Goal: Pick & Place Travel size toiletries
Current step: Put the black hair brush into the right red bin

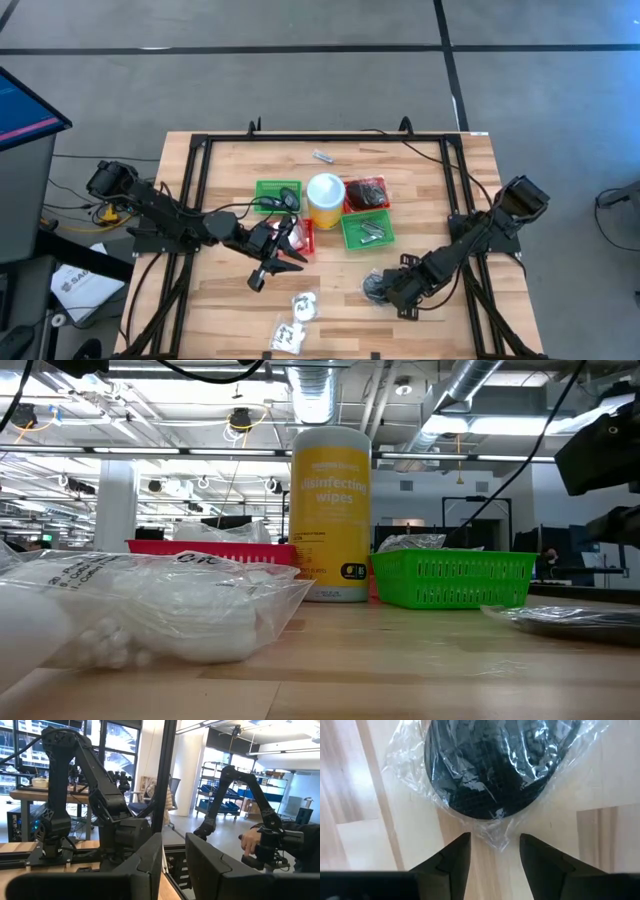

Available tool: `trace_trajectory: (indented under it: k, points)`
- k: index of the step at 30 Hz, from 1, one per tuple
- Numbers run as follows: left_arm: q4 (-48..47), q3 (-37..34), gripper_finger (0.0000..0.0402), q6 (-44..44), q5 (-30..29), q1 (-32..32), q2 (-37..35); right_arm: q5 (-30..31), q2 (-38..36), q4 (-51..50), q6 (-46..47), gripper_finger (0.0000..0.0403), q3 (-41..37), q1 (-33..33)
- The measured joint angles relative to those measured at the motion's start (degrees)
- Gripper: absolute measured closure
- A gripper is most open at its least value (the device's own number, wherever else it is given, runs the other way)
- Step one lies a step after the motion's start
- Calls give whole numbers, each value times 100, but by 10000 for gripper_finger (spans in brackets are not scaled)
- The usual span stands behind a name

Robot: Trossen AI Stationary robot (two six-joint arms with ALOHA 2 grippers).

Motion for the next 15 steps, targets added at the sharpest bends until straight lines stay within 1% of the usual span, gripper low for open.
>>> trace_trajectory:
  k: [4,8,11,14,15]
  points:
    - [2,0,325,0,0,0,0,195,171,0,94,254,16,7]
    - [2,0,325,0,0,0,0,344,416,-32,288,287,62,13]
    - [2,0,325,0,0,0,0,500,461,-70,327,322,70,17]
    - [0,0,325,-3,-1,0,0,803,401,-89,351,378,27,95]
    - [2,0,325,-2,0,0,0,879,356,-85,332,390,11,103]
